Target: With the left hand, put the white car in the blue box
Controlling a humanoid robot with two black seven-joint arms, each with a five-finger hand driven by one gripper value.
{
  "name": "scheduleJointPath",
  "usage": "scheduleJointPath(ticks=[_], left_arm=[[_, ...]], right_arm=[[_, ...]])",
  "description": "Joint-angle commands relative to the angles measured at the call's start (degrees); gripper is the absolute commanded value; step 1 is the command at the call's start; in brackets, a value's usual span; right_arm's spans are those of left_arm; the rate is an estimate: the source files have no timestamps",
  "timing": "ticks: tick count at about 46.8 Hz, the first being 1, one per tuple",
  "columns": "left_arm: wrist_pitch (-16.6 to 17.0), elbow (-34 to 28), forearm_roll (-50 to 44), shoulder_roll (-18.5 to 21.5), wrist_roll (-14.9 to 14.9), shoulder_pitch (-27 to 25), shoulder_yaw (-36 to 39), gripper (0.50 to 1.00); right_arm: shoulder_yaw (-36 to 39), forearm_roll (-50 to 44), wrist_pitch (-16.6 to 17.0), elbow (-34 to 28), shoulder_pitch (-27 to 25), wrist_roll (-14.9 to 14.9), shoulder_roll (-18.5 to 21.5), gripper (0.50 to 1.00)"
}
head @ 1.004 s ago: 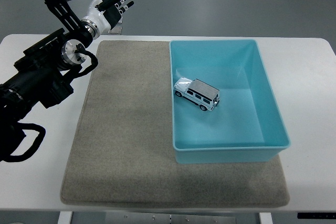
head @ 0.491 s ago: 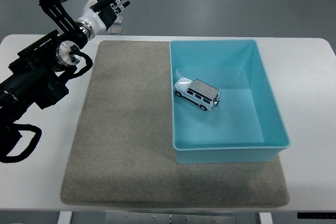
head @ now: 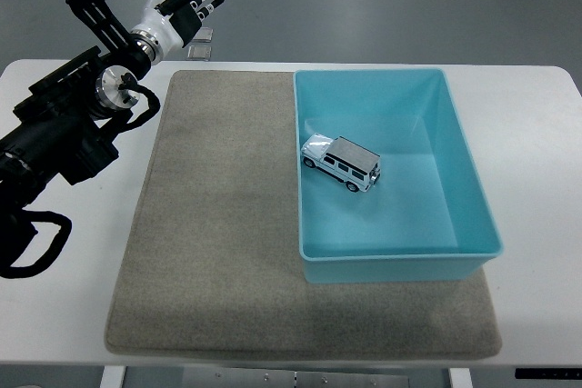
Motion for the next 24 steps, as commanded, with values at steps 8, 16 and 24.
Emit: scheduleJointPath(ticks=[8,16,24], left_arm=[[0.0,0.0,0.0,0.0,0.0,0.2,0.0,1.0],[0.1,-0.1,0.1,-0.1,0.0,0.4,0.0,1.0],[0.1,0.1,0.1,0.1,0.0,0.3,0.4,1.0]], right_arm=[[-0.1,0.0,0.0,0.0,0.0,0.0,0.0,0.936],[-0.1,-0.4,0.3,0.2,0.0,0.0,0.0,0.936],[0.0,-0.4,0.7,0.5,0.2,0.0,0.0,0.936]])
